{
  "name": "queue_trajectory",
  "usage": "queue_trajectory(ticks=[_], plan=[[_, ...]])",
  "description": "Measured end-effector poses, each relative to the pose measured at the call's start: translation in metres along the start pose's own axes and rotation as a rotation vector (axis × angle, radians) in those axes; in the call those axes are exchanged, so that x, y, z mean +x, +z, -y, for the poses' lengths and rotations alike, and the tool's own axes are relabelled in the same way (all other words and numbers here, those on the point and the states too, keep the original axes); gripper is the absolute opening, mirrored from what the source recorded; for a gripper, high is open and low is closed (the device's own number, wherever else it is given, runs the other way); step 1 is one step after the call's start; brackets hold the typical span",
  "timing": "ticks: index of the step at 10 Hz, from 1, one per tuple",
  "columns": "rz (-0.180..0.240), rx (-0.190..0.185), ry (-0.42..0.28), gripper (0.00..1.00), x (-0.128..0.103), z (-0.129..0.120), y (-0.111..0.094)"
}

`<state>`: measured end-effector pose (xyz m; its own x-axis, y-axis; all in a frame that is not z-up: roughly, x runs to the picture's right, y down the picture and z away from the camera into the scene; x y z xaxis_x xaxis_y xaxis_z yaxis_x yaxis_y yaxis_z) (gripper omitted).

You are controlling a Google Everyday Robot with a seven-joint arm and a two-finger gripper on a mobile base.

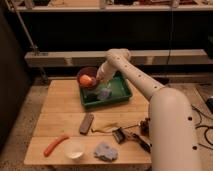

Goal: Stack bowls into tray

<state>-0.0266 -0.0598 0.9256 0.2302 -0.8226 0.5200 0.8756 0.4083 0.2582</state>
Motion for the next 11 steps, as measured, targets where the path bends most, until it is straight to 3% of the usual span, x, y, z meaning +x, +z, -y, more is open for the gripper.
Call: queue_trajectory(ticks=[1, 4, 7, 8, 9, 11], plan=[[0.009, 0.004, 0.013, 0.03, 0.000, -0.007, 0.007], [0.024, 0.042, 0.028, 0.31, -0.002, -0.013, 0.022], [0.031, 0.020, 0.037, 0.60, -0.003, -0.015, 0.027], [0.032, -0.004, 0.040, 0.70, -0.004, -0.017, 0.029], [0.032, -0.012, 0.041, 0.75, -0.004, -0.016, 0.030], [0.030, -0.012, 0.043, 0.75, -0.003, -0.018, 0.028]])
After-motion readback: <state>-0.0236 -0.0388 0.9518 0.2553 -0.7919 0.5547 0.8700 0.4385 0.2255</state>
